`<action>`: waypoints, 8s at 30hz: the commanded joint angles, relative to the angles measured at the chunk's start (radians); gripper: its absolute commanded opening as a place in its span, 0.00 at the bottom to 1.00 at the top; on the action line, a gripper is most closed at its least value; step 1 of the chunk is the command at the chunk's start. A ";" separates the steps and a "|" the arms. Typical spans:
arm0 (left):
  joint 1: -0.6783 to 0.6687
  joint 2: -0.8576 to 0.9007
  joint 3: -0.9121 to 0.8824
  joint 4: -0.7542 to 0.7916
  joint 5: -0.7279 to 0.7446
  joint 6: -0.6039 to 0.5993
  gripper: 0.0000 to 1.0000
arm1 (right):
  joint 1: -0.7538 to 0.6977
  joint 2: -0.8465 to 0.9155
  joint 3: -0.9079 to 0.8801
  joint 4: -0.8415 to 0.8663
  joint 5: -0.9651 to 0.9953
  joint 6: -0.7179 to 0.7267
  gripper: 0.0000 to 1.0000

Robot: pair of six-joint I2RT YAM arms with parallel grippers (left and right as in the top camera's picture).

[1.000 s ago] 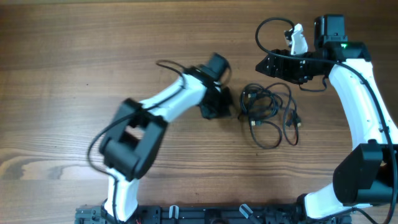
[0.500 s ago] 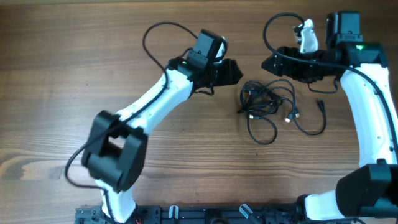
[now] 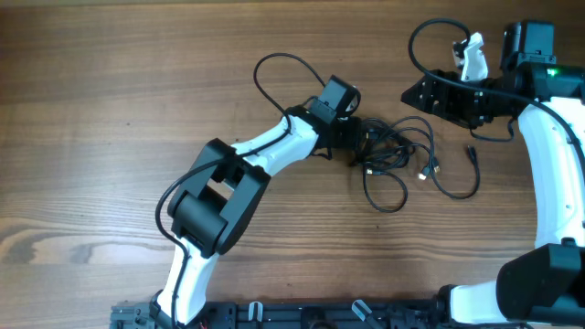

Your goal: Untangle cables

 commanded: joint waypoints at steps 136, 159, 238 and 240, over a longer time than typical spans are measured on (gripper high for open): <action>0.370 -0.511 0.010 0.026 0.426 -0.721 0.04 | 0.058 -0.232 -0.186 0.262 -0.262 -0.186 0.55; 0.354 -0.511 0.010 0.034 0.661 -1.340 0.05 | 0.301 -0.039 -0.186 0.503 -0.114 -0.358 0.16; 0.399 -0.510 0.009 0.097 0.955 -0.120 0.04 | 0.346 -0.095 -0.162 0.525 -0.311 0.087 0.04; 0.401 -0.510 0.009 -0.011 0.814 -0.078 0.04 | 0.319 -0.163 -0.159 0.525 -0.330 0.110 0.04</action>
